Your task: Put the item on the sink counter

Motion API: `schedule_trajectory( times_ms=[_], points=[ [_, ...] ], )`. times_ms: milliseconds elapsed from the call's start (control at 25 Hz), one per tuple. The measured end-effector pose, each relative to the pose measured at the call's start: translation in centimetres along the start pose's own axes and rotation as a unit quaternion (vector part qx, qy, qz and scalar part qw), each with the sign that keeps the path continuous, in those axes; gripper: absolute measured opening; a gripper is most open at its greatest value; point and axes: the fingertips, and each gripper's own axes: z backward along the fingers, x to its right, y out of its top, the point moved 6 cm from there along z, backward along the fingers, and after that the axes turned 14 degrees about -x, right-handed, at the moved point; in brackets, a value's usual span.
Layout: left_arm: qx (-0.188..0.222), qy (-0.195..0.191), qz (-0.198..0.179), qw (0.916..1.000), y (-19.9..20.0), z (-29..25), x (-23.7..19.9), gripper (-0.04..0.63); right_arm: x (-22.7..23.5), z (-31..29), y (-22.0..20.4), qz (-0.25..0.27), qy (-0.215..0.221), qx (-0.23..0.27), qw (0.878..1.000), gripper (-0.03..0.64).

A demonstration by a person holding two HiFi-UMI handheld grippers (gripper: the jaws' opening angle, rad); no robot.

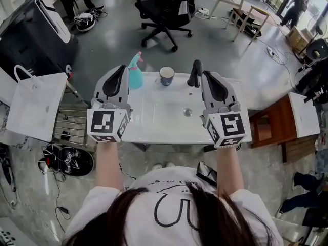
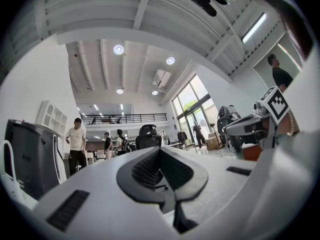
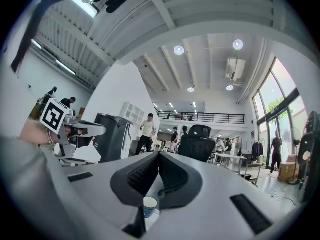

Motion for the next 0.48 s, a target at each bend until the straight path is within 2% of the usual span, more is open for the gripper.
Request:
schedule_trajectory(
  times_ms=[480],
  points=[
    [0.003,0.003,0.008,1.0,0.6,0.31,0.47,0.009,0.79,0.72,0.08,0.0,-0.002,0.004,1.0,0.026]
  ],
)
